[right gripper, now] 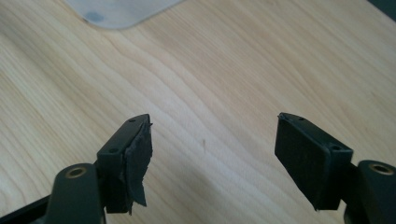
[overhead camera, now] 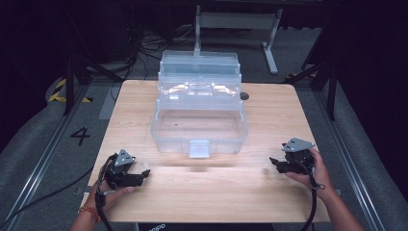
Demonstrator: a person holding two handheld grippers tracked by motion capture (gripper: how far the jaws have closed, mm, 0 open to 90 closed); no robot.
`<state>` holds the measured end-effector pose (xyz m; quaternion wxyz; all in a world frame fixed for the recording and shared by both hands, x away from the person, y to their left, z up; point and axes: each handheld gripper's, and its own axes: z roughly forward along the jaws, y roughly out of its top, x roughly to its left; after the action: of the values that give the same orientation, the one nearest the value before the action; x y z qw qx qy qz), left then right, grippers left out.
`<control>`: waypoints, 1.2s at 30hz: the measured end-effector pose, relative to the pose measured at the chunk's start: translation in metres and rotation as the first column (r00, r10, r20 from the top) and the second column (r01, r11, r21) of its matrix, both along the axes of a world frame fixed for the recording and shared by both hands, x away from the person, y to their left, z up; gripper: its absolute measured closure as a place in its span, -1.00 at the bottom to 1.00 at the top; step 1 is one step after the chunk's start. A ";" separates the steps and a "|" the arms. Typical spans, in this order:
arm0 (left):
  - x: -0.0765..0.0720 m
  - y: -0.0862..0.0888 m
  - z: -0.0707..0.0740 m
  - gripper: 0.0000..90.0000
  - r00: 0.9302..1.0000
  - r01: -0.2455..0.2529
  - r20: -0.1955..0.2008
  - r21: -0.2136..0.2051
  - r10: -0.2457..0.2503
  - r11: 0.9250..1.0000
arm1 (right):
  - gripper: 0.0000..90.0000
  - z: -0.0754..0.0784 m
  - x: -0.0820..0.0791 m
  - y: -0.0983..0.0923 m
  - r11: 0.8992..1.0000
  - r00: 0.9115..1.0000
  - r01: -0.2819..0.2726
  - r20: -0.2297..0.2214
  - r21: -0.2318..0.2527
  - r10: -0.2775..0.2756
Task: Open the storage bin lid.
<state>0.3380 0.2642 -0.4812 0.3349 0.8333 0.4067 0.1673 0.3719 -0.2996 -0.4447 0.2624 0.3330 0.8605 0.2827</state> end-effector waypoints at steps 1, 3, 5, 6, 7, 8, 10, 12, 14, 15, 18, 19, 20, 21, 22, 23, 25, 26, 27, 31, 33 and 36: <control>0.000 0.000 0.000 -0.53 1.000 0.000 -0.002 -0.001 0.000 1.000 | -0.38 -0.003 -0.002 -0.004 1.000 1.000 0.009 -0.011 0.012 -0.009; 0.000 0.000 0.000 -0.53 1.000 -0.001 -0.005 -0.003 0.001 1.000 | -0.38 -0.008 -0.006 -0.012 0.999 0.999 0.032 -0.023 0.037 -0.031; 0.000 0.000 0.000 -0.53 1.000 -0.002 -0.006 -0.004 0.002 1.000 | -0.38 -0.010 -0.007 -0.015 0.999 0.999 0.035 -0.026 0.038 -0.034; 0.000 0.000 0.000 -0.54 1.000 0.001 -0.006 -0.002 -0.001 1.000 | -0.40 -0.014 -0.011 -0.021 0.997 0.998 0.048 -0.034 0.056 -0.046; 0.000 0.000 0.000 -0.54 1.000 0.002 -0.006 -0.003 -0.002 1.000 | -0.40 -0.015 -0.012 -0.023 0.997 0.998 0.052 -0.034 0.063 -0.050; 0.000 0.000 0.000 -0.54 1.000 0.003 -0.006 -0.003 -0.003 1.000 | -0.40 -0.016 -0.013 -0.025 0.996 0.998 0.058 -0.036 0.067 -0.056; 0.000 0.000 0.000 -0.54 1.000 0.002 -0.006 -0.004 -0.002 1.000 | -0.40 -0.019 -0.016 -0.029 0.995 0.997 0.072 -0.041 0.076 -0.069; 0.000 0.000 0.000 -0.55 1.000 0.003 -0.006 -0.003 -0.003 1.000 | -0.40 -0.020 -0.017 -0.031 0.994 0.997 0.073 -0.045 0.082 -0.070; 0.000 0.000 0.000 -0.55 1.000 0.002 -0.007 -0.002 -0.002 1.000 | -0.40 -0.024 -0.021 -0.038 0.988 0.995 0.080 -0.063 0.129 -0.072; 0.000 0.000 0.000 -0.55 1.000 0.002 -0.007 -0.002 -0.002 1.000 | -0.40 -0.024 -0.022 -0.039 0.986 0.995 0.081 -0.068 0.143 -0.072; 0.000 0.000 0.000 -0.55 1.000 0.003 -0.006 -0.004 -0.003 1.000 | -0.41 -0.029 -0.025 -0.044 0.983 0.994 0.094 -0.074 0.158 -0.083; 0.000 0.000 0.000 -0.55 1.000 0.003 -0.006 -0.003 -0.003 1.000 | -0.41 -0.031 -0.026 -0.045 0.983 0.993 0.096 -0.078 0.157 -0.084; 0.000 0.000 0.000 -0.55 1.000 0.003 -0.007 -0.003 -0.003 1.000 | -0.42 -0.033 -0.027 -0.046 0.982 0.993 0.099 -0.081 0.160 -0.087; 0.001 0.000 0.000 -0.55 1.000 0.003 -0.006 -0.001 -0.003 1.000 | -0.42 -0.034 -0.028 -0.046 0.981 0.993 0.100 -0.084 0.164 -0.087; 0.001 0.000 0.000 -0.55 1.000 0.007 -0.011 0.001 -0.007 1.000 | -0.42 -0.036 -0.029 -0.048 0.978 0.993 0.102 -0.078 0.183 -0.089; 0.001 0.000 0.000 -0.55 1.000 0.005 -0.007 -0.002 -0.005 1.000 | -0.43 -0.037 -0.030 -0.050 0.974 0.993 0.107 -0.080 0.199 -0.092; 0.001 0.000 0.000 -0.56 1.000 0.007 -0.004 -0.001 -0.007 1.000 | -0.45 -0.041 -0.031 -0.054 0.962 0.991 0.121 -0.086 0.243 -0.103; 0.001 0.000 0.000 -0.57 1.000 0.008 -0.010 -0.006 -0.008 1.000 | -0.47 -0.041 -0.031 -0.056 0.958 0.989 0.131 -0.101 0.254 -0.109; 0.001 0.000 0.000 -0.57 1.000 0.009 -0.012 0.000 -0.009 1.000 | -0.49 -0.041 -0.030 -0.057 0.956 0.987 0.141 -0.112 0.258 -0.116; 0.002 -0.001 0.000 -0.58 1.000 0.008 -0.012 -0.002 -0.008 1.000 | -0.49 -0.042 -0.030 -0.058 0.956 0.987 0.143 -0.114 0.257 -0.117; 0.002 -0.001 0.000 -0.58 1.000 0.006 -0.002 0.002 -0.006 1.000 | -0.49 -0.042 -0.030 -0.058 0.956 0.987 0.143 -0.114 0.257 -0.117; 0.001 -0.001 0.000 -0.57 1.000 0.003 -0.003 -0.001 -0.003 1.000 | -0.49 -0.042 -0.030 -0.058 0.955 0.987 0.143 -0.114 0.258 -0.117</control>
<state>0.3394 0.2632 -0.4815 0.3348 0.8341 0.4059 0.1655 0.3421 -0.3572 -0.4864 0.1912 0.4346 0.8027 0.3609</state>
